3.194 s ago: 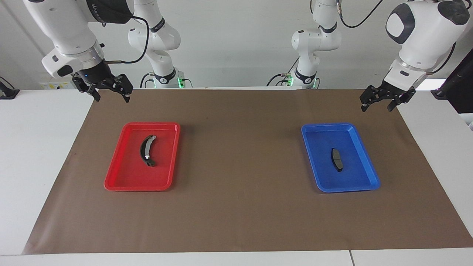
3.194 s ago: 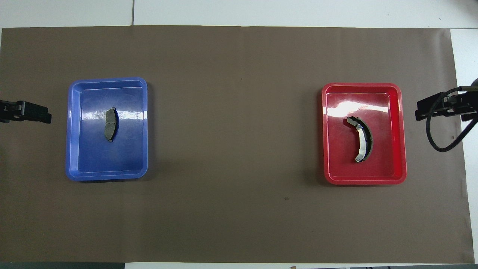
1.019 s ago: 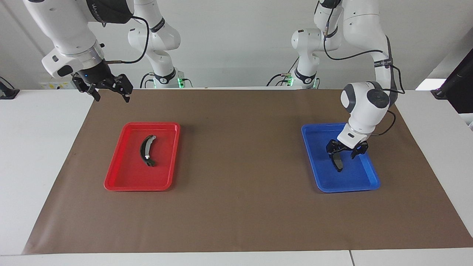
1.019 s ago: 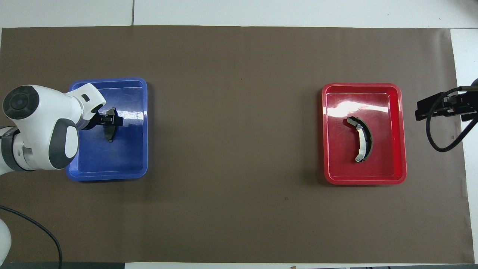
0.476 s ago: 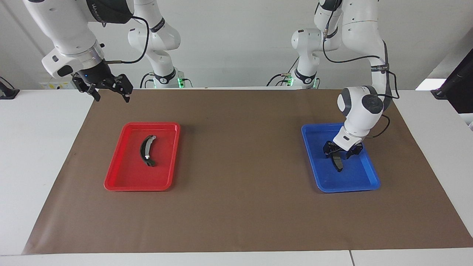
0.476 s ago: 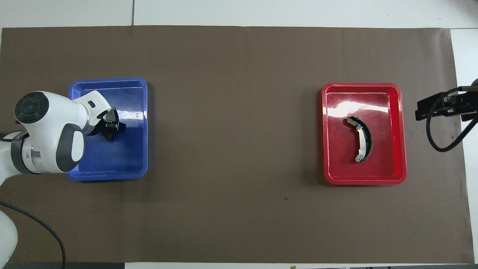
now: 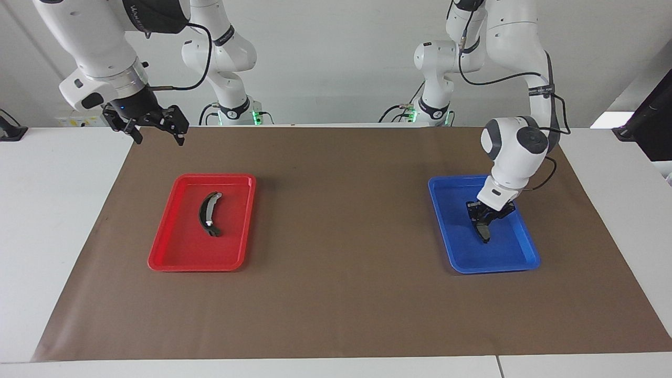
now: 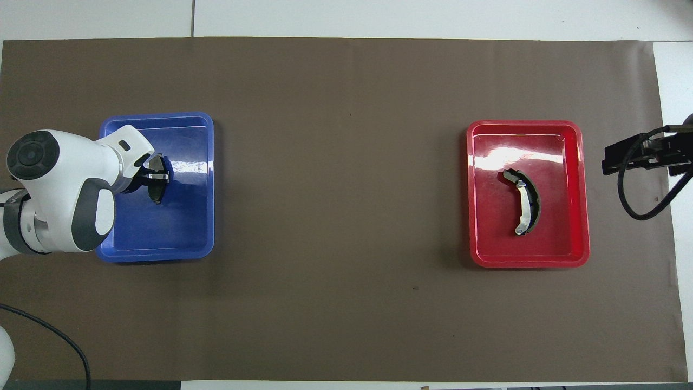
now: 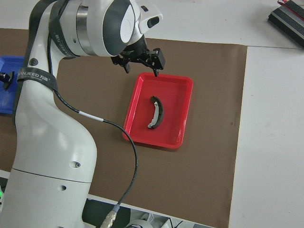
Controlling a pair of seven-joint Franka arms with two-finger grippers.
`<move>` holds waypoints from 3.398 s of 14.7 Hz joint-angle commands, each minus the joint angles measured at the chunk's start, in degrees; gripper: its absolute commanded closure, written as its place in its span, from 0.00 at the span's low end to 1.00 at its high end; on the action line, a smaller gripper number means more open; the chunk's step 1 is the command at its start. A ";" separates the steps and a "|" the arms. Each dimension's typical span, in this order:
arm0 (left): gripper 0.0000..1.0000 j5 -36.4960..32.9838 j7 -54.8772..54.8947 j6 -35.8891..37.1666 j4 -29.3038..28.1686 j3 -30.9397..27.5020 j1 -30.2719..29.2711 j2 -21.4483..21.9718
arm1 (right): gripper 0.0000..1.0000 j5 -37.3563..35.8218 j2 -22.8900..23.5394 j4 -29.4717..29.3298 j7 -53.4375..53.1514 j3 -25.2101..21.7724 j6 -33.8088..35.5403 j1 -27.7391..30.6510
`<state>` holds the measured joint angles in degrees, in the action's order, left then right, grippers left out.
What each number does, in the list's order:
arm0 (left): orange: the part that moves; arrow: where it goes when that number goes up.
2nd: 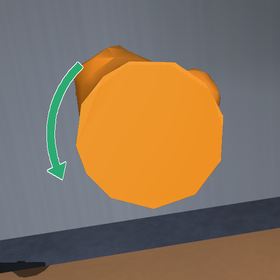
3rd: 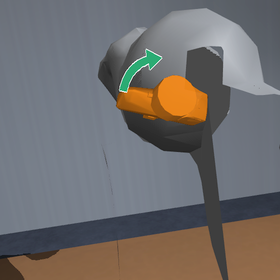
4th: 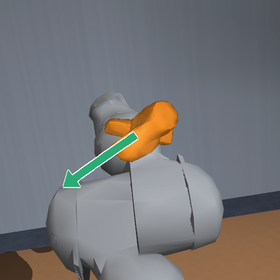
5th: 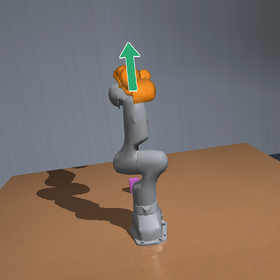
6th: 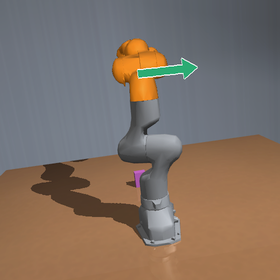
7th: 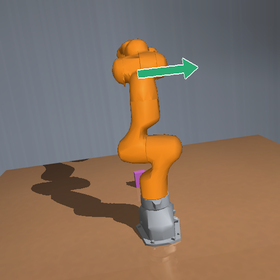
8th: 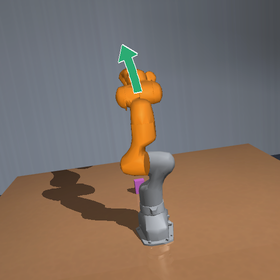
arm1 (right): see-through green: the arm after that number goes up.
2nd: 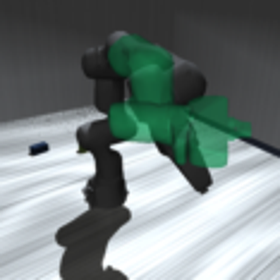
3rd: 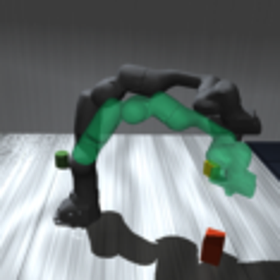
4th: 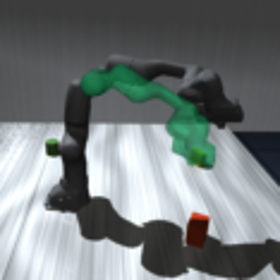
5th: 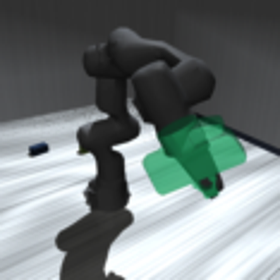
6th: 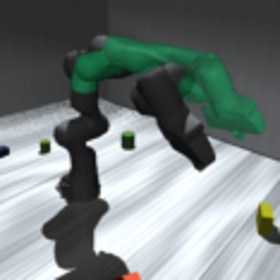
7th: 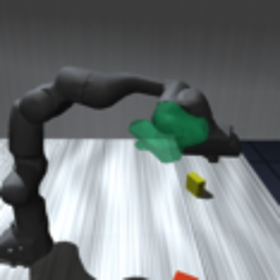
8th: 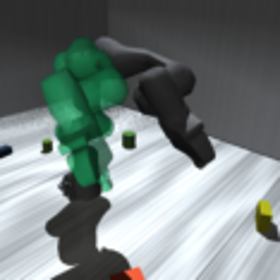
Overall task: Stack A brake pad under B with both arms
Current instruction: 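Carry the dark pad to table center while the right gripper reaches the red tray, then release the dark pad while the right gripper grasps the curved pad, then carry the curved brake pad toward the dark pad with the right gripper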
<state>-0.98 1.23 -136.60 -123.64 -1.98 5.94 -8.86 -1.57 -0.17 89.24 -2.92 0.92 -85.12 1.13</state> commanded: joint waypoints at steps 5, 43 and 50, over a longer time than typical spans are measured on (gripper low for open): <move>0.99 -0.61 -13.87 8.04 6.05 -0.48 13.19 3.94 | 0.00 0.34 -0.53 0.05 -0.69 0.22 0.22 0.63; 0.01 1.86 3.60 47.65 30.92 -1.27 -1.11 10.26 | 1.00 4.65 6.85 37.43 11.90 0.13 -46.93 0.20; 0.01 1.77 3.95 48.80 28.20 -1.18 -2.16 12.19 | 1.00 4.56 10.18 21.33 -8.14 0.22 -36.33 -15.68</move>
<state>0.08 4.07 -87.89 -93.57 -3.66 4.93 1.53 2.00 7.64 113.74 -6.99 1.17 -120.83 -9.78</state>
